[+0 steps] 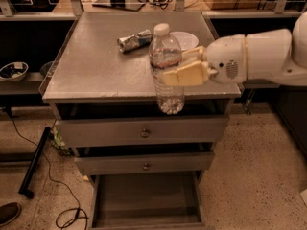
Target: Place water bottle into bottom drawer
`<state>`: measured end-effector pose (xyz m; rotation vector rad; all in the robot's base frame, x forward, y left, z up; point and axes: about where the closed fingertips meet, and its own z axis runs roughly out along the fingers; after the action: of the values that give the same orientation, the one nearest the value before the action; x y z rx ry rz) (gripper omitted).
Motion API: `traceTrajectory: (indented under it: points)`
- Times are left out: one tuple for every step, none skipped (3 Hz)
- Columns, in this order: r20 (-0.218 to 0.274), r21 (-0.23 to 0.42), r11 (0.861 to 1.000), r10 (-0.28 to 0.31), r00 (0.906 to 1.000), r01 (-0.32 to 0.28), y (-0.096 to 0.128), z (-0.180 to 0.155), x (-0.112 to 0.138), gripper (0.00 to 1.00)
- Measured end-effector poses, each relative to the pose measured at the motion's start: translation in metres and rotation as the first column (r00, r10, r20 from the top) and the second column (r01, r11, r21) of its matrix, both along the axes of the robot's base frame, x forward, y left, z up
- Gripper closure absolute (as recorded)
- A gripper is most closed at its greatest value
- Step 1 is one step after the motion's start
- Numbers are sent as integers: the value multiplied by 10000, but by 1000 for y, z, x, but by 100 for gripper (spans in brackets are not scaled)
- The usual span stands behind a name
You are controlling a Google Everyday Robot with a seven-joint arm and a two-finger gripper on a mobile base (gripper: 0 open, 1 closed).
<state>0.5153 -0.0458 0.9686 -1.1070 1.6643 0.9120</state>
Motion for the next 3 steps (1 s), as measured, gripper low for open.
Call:
traceTrajectory:
  points:
    - [-148,93,9999,-50,9999,52,10,-16,-8,100]
    - [-224,456,9989,-104,9997,114,18,-34,-20,100]
    - [-708,669,9977,-17,9975,65,32,-62,-41,100]
